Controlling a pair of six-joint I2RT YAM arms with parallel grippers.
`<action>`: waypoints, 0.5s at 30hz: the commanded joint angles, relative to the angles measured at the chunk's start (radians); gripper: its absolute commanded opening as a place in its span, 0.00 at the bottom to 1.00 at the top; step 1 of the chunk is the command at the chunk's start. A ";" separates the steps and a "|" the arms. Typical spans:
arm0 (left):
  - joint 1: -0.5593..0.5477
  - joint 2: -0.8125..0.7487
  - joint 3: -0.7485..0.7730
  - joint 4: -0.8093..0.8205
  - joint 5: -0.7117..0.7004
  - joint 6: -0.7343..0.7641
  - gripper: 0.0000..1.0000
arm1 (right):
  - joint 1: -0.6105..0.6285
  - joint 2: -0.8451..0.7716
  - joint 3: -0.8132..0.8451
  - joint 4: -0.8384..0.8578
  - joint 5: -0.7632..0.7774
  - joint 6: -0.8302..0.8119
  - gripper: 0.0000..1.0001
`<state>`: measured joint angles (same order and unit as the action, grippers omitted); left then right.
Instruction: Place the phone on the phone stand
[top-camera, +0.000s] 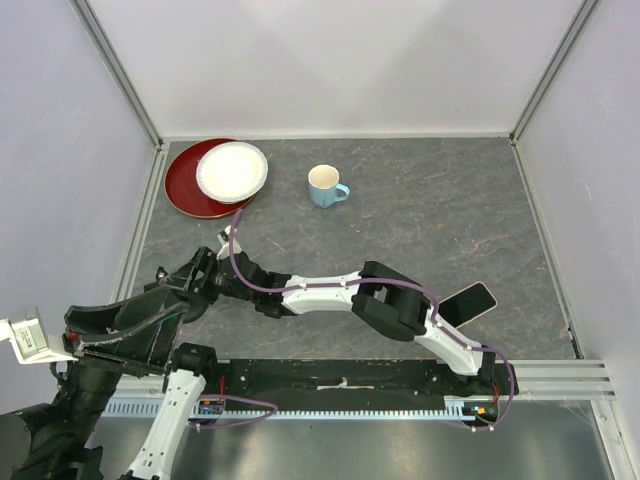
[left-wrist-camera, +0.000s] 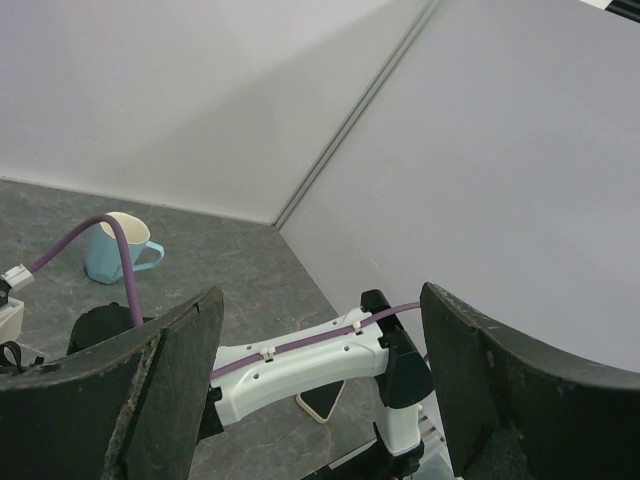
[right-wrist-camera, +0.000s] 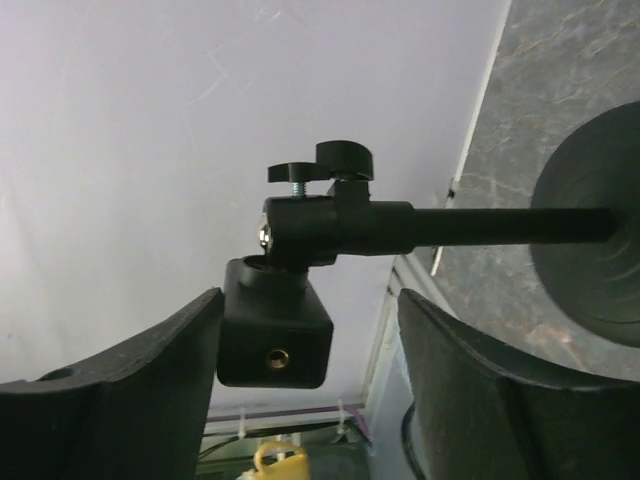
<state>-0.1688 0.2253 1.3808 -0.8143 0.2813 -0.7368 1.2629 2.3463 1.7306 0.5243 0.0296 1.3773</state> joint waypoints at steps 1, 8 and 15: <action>0.000 0.016 -0.002 0.004 0.016 -0.010 0.85 | 0.003 0.001 0.067 -0.018 0.000 0.054 0.72; 0.000 0.013 -0.019 0.004 0.022 -0.013 0.85 | 0.003 0.008 0.060 0.002 -0.019 0.083 0.72; 0.000 0.014 -0.037 0.006 0.033 -0.022 0.85 | -0.002 0.007 0.070 0.006 -0.028 0.083 0.48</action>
<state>-0.1696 0.2253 1.3495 -0.8150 0.2852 -0.7368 1.2629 2.3539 1.7584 0.5148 0.0139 1.4456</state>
